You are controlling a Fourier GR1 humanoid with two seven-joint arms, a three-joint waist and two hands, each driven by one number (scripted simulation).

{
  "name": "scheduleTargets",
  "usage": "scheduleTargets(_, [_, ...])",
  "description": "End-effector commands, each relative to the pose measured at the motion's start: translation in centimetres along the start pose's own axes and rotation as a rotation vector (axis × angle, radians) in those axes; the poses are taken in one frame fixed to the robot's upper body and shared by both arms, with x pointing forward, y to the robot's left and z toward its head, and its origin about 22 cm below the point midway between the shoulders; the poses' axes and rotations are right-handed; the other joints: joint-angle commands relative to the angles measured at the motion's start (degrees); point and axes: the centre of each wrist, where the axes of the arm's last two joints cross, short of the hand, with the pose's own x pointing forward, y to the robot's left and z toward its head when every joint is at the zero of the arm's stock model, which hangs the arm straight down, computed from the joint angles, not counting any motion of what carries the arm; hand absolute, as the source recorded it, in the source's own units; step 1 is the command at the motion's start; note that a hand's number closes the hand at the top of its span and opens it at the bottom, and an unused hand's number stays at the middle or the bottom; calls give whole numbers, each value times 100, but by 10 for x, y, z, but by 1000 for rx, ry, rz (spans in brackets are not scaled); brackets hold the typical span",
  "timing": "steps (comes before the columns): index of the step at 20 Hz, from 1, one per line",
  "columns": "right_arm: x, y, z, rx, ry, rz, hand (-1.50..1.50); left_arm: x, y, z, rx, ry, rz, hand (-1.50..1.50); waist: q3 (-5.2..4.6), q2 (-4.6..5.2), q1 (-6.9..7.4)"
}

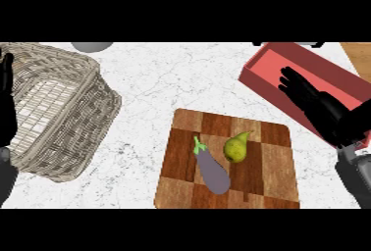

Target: Pick the pear from the cutting board and place it in the cardboard box

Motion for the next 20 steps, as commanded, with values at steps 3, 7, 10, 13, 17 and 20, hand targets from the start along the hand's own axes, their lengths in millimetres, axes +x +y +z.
scheduleTargets(3, [46, -36, 4, -377, -29, 84, -150, -10, -3, 15, -215, 58, -127, 0, 86, 56, -382])
scheduleTargets(7, [55, -82, 28, -596, 246, 417, -150, -23, -3, 40, -435, 173, -216, 0, 1, 116, -715])
scheduleTargets(10, [50, -58, 31, -729, 232, 346, -150, -25, -12, 44, -514, 193, -218, 0, 66, 67, -640])
scheduleTargets(13, [67, -32, 43, -675, 200, 483, -150, -29, -12, 44, -553, 185, -233, 0, 78, 74, -496])
scheduleTargets(17, [61, -2, 57, -538, 244, 640, -150, -29, -13, 45, -562, 190, -218, 0, 82, 76, -392])
scheduleTargets(20, [83, 7, 55, -461, 312, 709, -150, -32, -32, 42, -579, 191, -228, 0, 84, 104, -335])
